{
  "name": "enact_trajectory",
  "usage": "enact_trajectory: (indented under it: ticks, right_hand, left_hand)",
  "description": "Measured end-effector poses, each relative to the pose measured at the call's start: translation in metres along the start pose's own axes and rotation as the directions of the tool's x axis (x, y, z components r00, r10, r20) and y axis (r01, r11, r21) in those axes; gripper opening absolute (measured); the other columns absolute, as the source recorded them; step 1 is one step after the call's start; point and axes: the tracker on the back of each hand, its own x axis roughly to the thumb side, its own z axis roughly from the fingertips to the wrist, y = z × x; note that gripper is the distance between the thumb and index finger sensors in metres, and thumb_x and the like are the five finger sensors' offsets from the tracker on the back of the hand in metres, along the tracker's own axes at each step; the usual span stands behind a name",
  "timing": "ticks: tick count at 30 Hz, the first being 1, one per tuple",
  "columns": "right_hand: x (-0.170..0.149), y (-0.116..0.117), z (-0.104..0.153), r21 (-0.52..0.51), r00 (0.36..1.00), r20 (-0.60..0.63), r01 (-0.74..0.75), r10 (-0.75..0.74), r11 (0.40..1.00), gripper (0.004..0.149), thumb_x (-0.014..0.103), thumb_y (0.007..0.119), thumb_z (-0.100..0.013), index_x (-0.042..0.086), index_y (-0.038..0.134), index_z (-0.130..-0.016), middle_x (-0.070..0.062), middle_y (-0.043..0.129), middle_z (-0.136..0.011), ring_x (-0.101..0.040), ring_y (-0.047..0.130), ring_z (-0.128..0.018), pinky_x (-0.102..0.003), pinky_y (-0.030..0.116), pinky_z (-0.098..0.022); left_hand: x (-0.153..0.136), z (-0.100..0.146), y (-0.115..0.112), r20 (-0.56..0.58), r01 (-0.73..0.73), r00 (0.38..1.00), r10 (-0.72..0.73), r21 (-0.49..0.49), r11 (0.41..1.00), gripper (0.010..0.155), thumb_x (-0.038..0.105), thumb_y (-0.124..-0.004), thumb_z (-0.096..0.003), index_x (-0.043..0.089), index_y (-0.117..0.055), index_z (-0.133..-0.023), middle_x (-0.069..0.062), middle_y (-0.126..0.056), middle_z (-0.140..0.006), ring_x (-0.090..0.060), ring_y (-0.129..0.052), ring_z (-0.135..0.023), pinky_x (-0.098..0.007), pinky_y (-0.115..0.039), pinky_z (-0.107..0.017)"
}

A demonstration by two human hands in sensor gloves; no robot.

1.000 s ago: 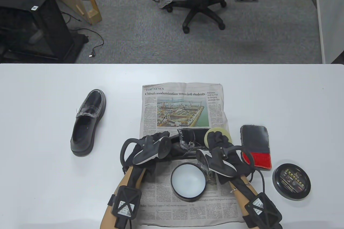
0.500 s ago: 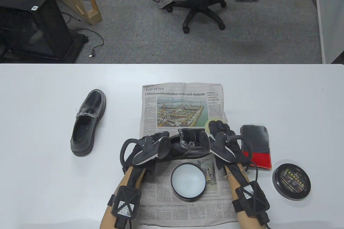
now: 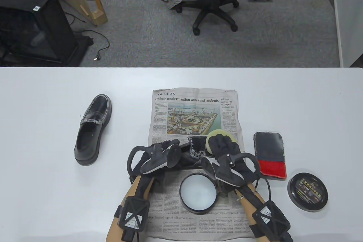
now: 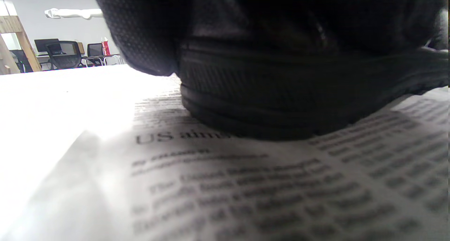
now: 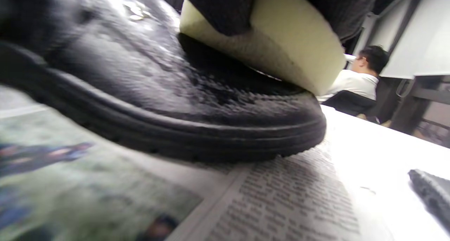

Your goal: Dip and apply leather care cream with polishing sponge on shoes

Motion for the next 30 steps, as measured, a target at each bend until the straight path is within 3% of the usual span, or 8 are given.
enact_trajectory:
  ticks: [4, 8, 12, 16, 19, 24, 30]
  right_hand:
    - [-0.015, 0.013, -0.011, 0.050, 0.994, -0.093, -0.045, 0.049, 0.998, 0.050, 0.025, 0.068, -0.060, 0.022, 0.053, -0.108, -0.007, 0.065, -0.110, -0.033, 0.076, -0.097, -0.043, 0.074, -0.068]
    - [-0.028, 0.018, -0.001, 0.087, 0.992, -0.100, -0.069, 0.078, 0.994, 0.052, 0.024, 0.069, -0.059, 0.015, 0.053, -0.108, -0.013, 0.068, -0.106, -0.035, 0.084, -0.090, -0.041, 0.080, -0.063]
    - [-0.021, 0.011, 0.025, 0.087, 0.993, 0.000, -0.119, 0.120, 0.989, 0.053, 0.024, 0.070, -0.059, 0.007, 0.055, -0.107, -0.019, 0.072, -0.102, -0.037, 0.089, -0.084, -0.040, 0.084, -0.058]
    - [-0.006, -0.001, 0.037, 0.048, 0.992, 0.080, -0.104, 0.100, 0.993, 0.052, 0.024, 0.069, -0.060, 0.012, 0.056, -0.108, -0.014, 0.070, -0.106, -0.037, 0.084, -0.090, -0.044, 0.078, -0.064]
    - [0.002, -0.006, 0.026, 0.006, 0.997, 0.075, -0.026, 0.026, 1.000, 0.051, 0.024, 0.068, -0.061, 0.020, 0.053, -0.110, -0.008, 0.064, -0.111, -0.036, 0.075, -0.098, -0.048, 0.071, -0.069]
    - [-0.009, 0.007, -0.007, 0.059, 0.997, -0.065, -0.033, 0.036, 0.998, 0.051, 0.024, 0.066, -0.061, 0.024, 0.050, -0.109, -0.004, 0.062, -0.112, -0.033, 0.073, -0.100, -0.047, 0.070, -0.070]
    - [-0.023, 0.013, 0.004, 0.116, 0.990, -0.074, -0.112, 0.121, 0.987, 0.053, 0.024, 0.068, -0.060, 0.014, 0.052, -0.109, -0.013, 0.068, -0.108, -0.035, 0.084, -0.091, -0.043, 0.078, -0.063]
  left_hand:
    - [-0.001, 0.001, 0.000, -0.009, -0.001, 1.000, 0.001, 0.011, 1.000, 0.093, 0.066, -0.080, -0.0252, 0.031, -0.061, -0.109, 0.005, -0.085, -0.106, -0.021, -0.090, -0.091, -0.040, -0.083, -0.065]
    - [0.000, 0.001, 0.000, -0.016, 0.010, 1.000, -0.010, 0.015, 1.000, 0.093, 0.067, -0.079, -0.0250, 0.030, -0.063, -0.108, 0.004, -0.086, -0.105, -0.022, -0.092, -0.089, -0.039, -0.084, -0.063]
    - [-0.001, 0.001, 0.000, -0.020, 0.008, 1.000, -0.008, 0.017, 1.000, 0.092, 0.067, -0.080, -0.0250, 0.030, -0.063, -0.108, 0.003, -0.087, -0.104, -0.022, -0.092, -0.088, -0.040, -0.084, -0.063]
    - [-0.001, 0.001, 0.000, -0.009, 0.005, 1.000, -0.005, 0.008, 1.000, 0.092, 0.066, -0.080, -0.0254, 0.031, -0.062, -0.108, 0.005, -0.085, -0.106, -0.021, -0.090, -0.091, -0.040, -0.082, -0.066]
    - [-0.001, 0.000, 0.000, -0.004, -0.004, 1.000, 0.004, -0.001, 1.000, 0.091, 0.065, -0.080, -0.0257, 0.032, -0.061, -0.109, 0.005, -0.083, -0.107, -0.021, -0.089, -0.093, -0.041, -0.082, -0.067]
    - [-0.002, 0.001, -0.001, -0.004, -0.013, 1.000, 0.013, 0.006, 1.000, 0.092, 0.066, -0.080, -0.0257, 0.032, -0.061, -0.109, 0.005, -0.084, -0.107, -0.021, -0.089, -0.092, -0.040, -0.082, -0.066]
    - [-0.002, 0.001, 0.000, -0.014, 0.004, 1.000, -0.004, 0.013, 1.000, 0.093, 0.067, -0.080, -0.0253, 0.030, -0.062, -0.109, 0.004, -0.086, -0.105, -0.022, -0.091, -0.089, -0.040, -0.083, -0.064]
